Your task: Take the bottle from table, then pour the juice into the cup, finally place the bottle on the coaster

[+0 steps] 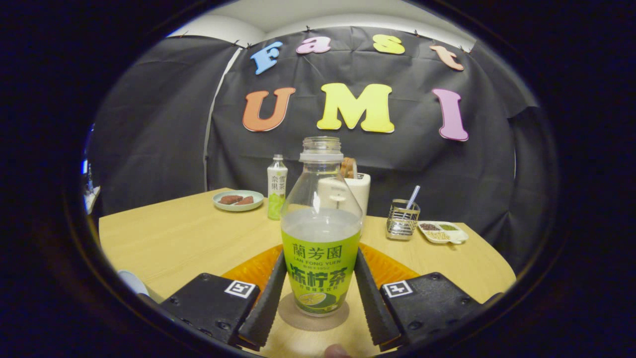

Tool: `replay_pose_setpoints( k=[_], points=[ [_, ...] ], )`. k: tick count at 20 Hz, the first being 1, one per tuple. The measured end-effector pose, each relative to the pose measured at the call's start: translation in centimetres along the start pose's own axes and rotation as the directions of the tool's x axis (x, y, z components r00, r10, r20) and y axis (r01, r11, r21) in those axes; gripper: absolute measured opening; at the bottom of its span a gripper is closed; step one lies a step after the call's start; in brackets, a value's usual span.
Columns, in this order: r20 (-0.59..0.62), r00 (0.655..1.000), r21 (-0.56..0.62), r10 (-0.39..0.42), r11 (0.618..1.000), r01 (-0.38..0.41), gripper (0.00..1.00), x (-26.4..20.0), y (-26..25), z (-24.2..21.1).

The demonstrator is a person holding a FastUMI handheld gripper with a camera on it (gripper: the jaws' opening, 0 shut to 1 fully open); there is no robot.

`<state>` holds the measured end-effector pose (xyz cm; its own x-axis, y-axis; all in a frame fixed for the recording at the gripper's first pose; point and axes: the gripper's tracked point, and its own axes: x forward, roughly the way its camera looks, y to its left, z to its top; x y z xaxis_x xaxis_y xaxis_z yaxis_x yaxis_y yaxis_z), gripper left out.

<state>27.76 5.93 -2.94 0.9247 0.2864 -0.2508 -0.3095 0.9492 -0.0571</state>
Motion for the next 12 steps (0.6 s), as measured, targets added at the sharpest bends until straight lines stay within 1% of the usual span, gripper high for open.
replay_pose_setpoints(
  k=[8, 12],
  points=[
    [-0.02, 1.0, 0.022, -0.001, 1.0, 0.001, 0.8, 1.1, -0.1, -1.2],
    [-0.008, 1.0, 0.038, -0.003, 0.999, 0.003, 0.83, 0.8, -0.2, -0.9]
  ],
)
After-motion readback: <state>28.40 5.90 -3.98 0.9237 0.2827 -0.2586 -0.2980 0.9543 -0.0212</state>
